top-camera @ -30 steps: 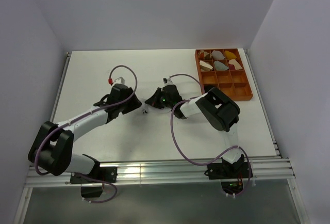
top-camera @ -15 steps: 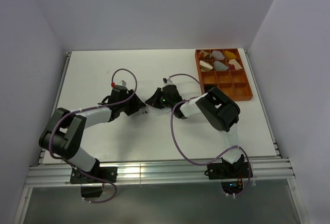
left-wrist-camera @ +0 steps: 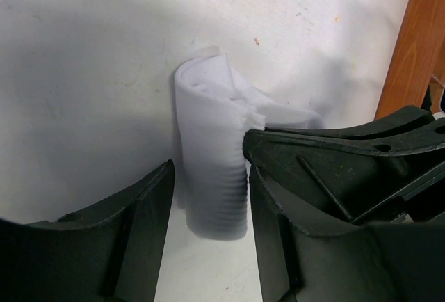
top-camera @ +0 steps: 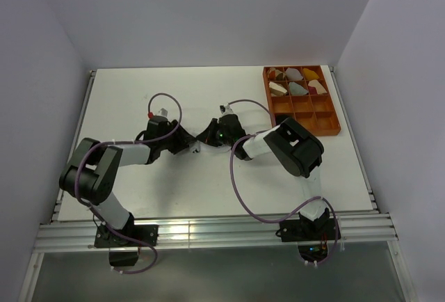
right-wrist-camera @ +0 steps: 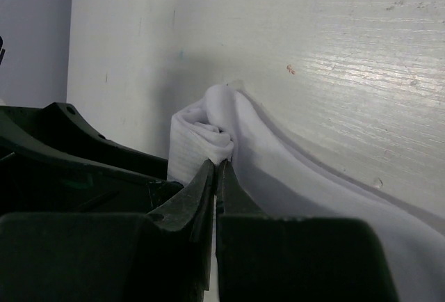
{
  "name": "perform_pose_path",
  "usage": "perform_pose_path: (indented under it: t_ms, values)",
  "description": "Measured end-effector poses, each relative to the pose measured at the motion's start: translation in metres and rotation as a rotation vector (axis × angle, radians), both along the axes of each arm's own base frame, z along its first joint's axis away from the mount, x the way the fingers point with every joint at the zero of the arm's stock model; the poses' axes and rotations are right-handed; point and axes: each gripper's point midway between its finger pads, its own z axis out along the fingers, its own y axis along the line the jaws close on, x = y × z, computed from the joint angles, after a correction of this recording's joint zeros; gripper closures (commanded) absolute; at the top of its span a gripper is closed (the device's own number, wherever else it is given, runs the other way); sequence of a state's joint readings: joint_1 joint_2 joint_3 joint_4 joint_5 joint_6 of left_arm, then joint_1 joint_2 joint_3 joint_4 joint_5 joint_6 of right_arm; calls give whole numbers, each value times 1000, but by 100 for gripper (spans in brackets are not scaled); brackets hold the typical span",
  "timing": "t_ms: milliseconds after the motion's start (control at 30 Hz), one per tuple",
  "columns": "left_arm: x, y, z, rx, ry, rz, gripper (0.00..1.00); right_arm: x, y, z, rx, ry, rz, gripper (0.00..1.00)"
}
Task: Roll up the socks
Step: Roll the sock at the center of the board.
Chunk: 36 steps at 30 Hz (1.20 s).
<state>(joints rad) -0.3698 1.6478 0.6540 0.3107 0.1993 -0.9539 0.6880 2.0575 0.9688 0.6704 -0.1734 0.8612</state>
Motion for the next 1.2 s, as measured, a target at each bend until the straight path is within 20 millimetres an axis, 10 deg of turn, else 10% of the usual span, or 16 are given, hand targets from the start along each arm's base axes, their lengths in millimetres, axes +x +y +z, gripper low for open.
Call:
perform_pose_path:
  t_ms: [367, 733, 1200]
  values:
    - [0, -5, -5, -43, 2, -12, 100, -1, 0, -1, -4, -1, 7, 100]
    - [10, -4, 2, 186, 53, -41, 100, -2, -6, 5, -30, -1, -8, 63]
    - [7, -20, 4, 663, 52, -112, 100, 0, -17, 28, 6, 23, -74, 58]
